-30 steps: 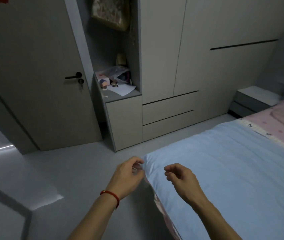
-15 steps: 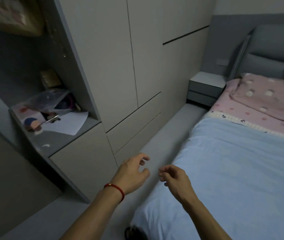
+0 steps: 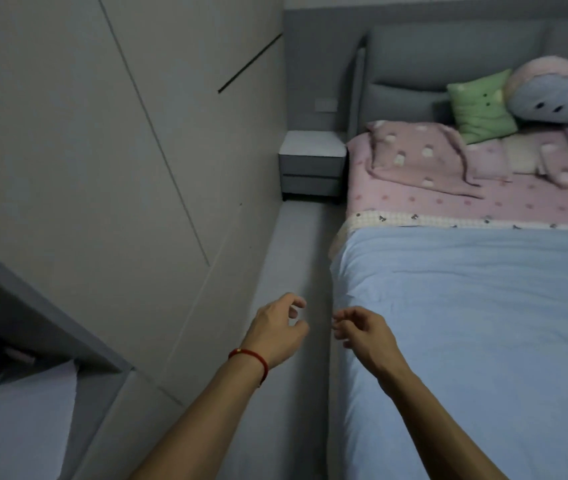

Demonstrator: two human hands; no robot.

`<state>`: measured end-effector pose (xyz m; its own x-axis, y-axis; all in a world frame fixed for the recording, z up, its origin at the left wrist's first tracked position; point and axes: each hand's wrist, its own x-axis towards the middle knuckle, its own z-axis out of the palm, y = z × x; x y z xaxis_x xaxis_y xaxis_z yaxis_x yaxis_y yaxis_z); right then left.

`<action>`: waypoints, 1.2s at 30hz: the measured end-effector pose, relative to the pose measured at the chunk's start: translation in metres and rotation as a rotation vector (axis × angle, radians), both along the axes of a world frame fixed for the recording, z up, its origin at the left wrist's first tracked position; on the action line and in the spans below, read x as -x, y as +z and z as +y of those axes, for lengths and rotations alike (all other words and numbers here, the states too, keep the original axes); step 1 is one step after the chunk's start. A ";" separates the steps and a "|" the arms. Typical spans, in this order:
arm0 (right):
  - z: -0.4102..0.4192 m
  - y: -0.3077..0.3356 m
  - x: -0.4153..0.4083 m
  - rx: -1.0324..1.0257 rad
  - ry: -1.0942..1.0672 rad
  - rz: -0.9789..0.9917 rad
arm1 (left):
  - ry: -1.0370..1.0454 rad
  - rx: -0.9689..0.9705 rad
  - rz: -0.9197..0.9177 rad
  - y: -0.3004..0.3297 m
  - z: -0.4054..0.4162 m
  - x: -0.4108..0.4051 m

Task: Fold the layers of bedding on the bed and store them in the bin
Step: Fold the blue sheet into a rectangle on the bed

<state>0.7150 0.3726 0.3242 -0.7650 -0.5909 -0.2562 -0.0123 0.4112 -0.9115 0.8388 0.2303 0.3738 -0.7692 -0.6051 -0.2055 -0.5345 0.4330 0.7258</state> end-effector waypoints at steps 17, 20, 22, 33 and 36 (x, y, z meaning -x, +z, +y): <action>-0.137 -0.145 0.210 -0.319 -0.333 -0.159 | -0.344 -0.134 -0.234 -0.124 -0.210 0.246; -0.152 -0.203 0.293 -0.437 -0.330 -0.259 | -0.347 -0.138 -0.359 -0.176 -0.235 0.328; -0.155 -0.238 0.339 -0.504 -0.303 -0.292 | -0.352 -0.134 -0.434 -0.206 -0.244 0.376; -0.167 -0.387 0.434 -0.895 -0.099 -0.156 | -0.312 -0.290 -0.407 -0.362 -0.260 0.667; -0.171 -0.396 0.436 -0.922 -0.098 -0.223 | -0.434 -0.014 -0.354 -0.395 -0.262 0.695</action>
